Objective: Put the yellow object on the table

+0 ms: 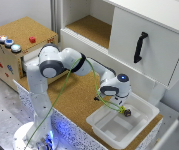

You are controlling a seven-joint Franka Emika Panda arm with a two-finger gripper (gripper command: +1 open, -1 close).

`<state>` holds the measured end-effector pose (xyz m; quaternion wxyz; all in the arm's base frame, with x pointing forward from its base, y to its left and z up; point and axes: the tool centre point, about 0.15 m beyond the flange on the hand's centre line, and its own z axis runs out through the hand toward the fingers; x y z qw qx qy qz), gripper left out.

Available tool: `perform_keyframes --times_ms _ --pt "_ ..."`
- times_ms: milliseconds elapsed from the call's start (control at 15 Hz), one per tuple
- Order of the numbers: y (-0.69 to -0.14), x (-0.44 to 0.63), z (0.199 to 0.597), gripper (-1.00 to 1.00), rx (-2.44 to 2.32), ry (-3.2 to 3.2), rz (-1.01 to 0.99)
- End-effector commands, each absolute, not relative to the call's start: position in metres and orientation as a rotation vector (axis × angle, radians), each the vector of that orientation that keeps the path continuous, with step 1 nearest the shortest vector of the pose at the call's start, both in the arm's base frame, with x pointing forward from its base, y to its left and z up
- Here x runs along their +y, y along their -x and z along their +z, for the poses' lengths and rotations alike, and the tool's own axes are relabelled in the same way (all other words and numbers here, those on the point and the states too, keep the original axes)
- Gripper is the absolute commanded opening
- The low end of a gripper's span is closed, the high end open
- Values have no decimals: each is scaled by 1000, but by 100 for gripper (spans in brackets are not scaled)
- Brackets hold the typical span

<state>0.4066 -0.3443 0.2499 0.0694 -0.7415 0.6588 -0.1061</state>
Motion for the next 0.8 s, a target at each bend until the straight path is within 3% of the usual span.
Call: perform_keyframes --times_ms 0,133,733 --pt "-372 -271 327 -100 1725 2371 -621" --pt "-377 -247 345 -100 1591 2495 -705" --pt "-420 -134 341 -100 833 2856 -462"
